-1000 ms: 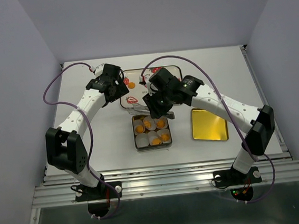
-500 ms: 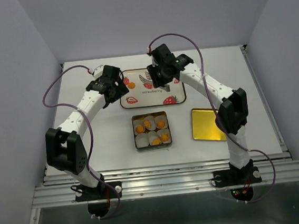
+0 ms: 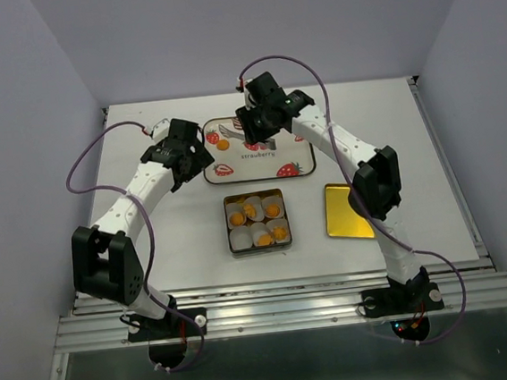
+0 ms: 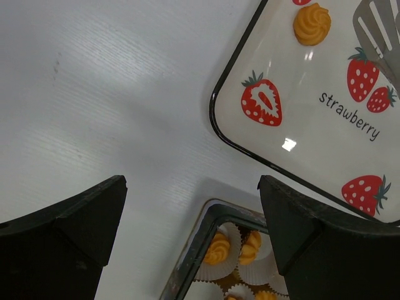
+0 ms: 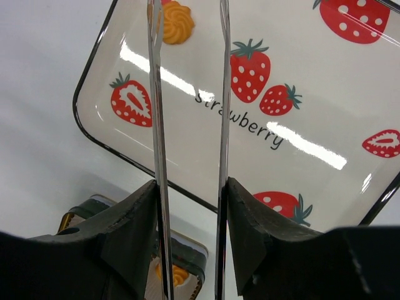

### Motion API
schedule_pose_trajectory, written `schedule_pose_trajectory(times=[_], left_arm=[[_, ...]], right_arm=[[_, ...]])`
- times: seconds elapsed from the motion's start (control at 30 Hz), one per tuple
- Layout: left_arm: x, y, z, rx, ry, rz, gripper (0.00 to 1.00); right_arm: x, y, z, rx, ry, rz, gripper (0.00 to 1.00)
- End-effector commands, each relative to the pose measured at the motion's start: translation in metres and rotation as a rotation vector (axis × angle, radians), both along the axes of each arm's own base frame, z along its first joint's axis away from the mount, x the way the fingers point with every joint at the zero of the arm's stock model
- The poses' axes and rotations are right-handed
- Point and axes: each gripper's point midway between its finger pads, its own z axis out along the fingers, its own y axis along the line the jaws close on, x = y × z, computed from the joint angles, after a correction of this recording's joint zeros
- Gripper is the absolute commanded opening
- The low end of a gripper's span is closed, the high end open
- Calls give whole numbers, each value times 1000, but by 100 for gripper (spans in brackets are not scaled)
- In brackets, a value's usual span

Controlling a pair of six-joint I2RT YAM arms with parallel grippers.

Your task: Pack the cookies

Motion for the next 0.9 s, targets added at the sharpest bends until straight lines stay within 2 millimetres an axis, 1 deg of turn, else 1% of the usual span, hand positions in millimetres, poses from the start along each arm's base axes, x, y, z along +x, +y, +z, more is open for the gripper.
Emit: schedule_pose_trajectory(times=[0.0,0.07,0.27,0.43,0.53,0.57,0.67,0.7,0.87], left_arm=[[-3,7,9,-9,-35,23,99],[-3,8,7,-8,-30,26,99],[0,9,8,-6,-34,21,99],[1,11,8,0,-33,19,99],[1,12,8,2,-33,20,99],[1,12,8,3,-32,16,99],[1,12,7,4,-31,14,99],[2,13,7,6,-30,13,99],[3,16,9,16,-32,13,99]], right_arm=[[11,21,10,63,-50,68,52],[12,25,8,76,-46,75,51],[17,29,-2,73,-46,77,51],[9,35,-17,47,-24,110,52],[11,34,-26,28,-21,102,52],[8,38,-27,23,-23,114,52],[8,37,-34,4,-18,117,53],[4,40,-36,-3,-13,125,53],[1,36,-47,-44,-4,116,54]])
